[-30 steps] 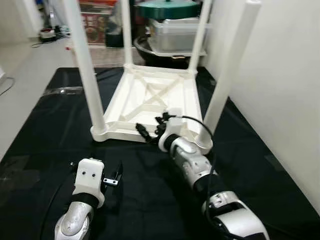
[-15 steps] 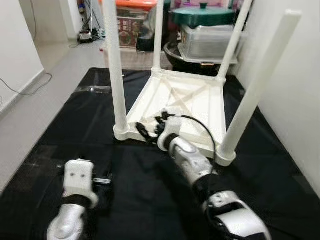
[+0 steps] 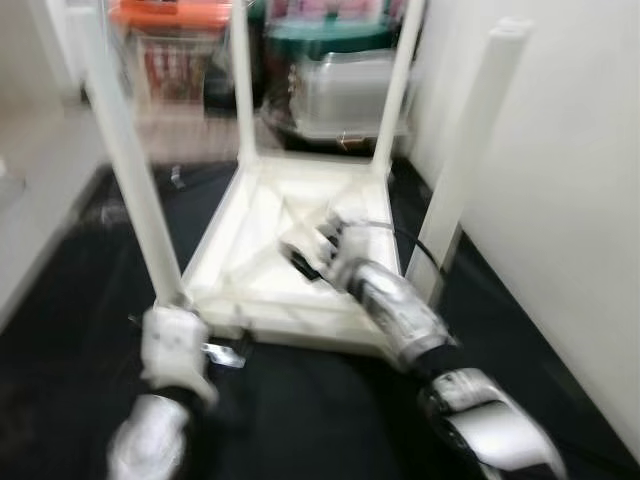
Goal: Building children table
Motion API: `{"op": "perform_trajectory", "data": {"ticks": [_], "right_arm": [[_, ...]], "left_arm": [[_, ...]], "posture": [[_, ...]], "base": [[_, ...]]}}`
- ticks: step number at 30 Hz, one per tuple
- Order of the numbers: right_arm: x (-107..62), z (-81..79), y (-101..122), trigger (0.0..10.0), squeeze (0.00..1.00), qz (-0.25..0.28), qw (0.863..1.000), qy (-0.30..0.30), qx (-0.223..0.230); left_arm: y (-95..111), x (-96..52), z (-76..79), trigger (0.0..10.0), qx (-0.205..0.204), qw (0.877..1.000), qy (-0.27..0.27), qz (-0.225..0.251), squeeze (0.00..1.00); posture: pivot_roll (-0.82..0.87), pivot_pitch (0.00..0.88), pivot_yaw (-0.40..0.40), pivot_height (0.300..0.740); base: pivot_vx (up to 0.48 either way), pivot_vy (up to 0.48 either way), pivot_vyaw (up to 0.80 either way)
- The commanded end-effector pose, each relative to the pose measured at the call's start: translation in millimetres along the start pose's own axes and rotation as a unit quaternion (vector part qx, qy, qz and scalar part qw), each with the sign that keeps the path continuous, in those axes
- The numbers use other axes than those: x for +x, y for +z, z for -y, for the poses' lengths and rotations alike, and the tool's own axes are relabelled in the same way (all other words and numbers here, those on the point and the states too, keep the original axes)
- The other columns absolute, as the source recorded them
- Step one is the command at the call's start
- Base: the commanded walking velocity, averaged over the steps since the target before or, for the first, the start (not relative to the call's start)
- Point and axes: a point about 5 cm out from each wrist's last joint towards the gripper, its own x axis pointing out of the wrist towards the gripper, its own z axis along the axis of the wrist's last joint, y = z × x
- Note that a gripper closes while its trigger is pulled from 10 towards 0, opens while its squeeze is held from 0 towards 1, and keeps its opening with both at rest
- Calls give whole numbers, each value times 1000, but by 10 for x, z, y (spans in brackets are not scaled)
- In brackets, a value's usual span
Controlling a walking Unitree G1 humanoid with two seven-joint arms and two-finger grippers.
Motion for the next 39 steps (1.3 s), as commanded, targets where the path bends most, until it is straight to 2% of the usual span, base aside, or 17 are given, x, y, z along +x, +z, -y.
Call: {"op": "perform_trajectory", "data": {"ticks": [1,4,6,8,11,15,19,24,27,28,30,32,33,38,39], "right_arm": [[28,-117,-60,10000,0,-18,999,28,-6],[-39,-218,-240,10000,0,-58,992,105,-37],[-114,-294,-368,10000,0,-82,980,171,-65],[-119,-299,-377,10000,0,-84,979,175,-67],[-174,-311,-448,10000,0,-99,970,205,-87],[-230,-364,-429,10000,0,-82,959,252,-98],[-231,-396,-508,10000,0,-95,954,263,-109],[-262,-461,-547,10000,0,-102,940,309,-105],[-241,-451,-619,10000,0,-131,938,298,-116],[-228,-431,-706,10000,0,-164,937,285,-120],[-229,-429,-727,10000,0,-171,935,285,-120],[-241,-431,-796,10000,0,-201,926,292,-132],[-248,-433,-813,0,0,-211,920,300,-134],[-267,-423,-818,0,0,-222,907,323,-155],[-292,-409,-788,0,0,-218,895,346,-181]], "left_arm": [[-42,-30,-57,10000,7,1000,11,-12,0],[-52,-44,-42,10000,5,1000,8,-14,0],[-53,-44,-35,10000,4,1000,8,-13,0],[-53,-44,-35,10000,4,1000,8,-12,0],[-56,-44,-43,10000,6,1000,10,-13,0],[-64,-61,-85,10000,10,1000,18,-14,0],[-71,-59,-82,10000,9,1000,19,-15,0],[-62,-37,-75,10000,10,1000,18,-12,0],[-73,-41,-104,10000,13,1000,22,-15,0],[-85,-41,-107,10000,16,1000,21,-17,0],[-87,-40,-106,10000,16,1000,20,-18,0],[-87,-34,-96,10000,17,1000,18,-18,0],[-84,-30,-90,10000,17,1000,16,-17,0],[-81,-22,-84,10000,18,1000,14,-16,0],[-82,-21,-83,10000,19,1000,14,-16,0]], "posture": [[163,0,-88,740],[154,0,-88,740],[154,0,-89,740],[154,0,-89,740],[160,0,-96,740],[160,0,-96,740],[158,0,-96,740],[172,0,-103,740],[173,0,-106,740],[175,0,-109,740],[175,0,-109,740],[178,0,-109,740],[177,0,-108,740],[179,0,-110,740],[175,0,-114,740]], "base": [[0,0,0],[0,0,0],[0,0,0],[0,0,0],[0,0,0],[0,0,0],[0,0,0],[0,0,0],[0,0,0],[0,0,0],[0,0,0],[0,0,0],[0,0,0],[0,0,0],[0,0,0]]}}
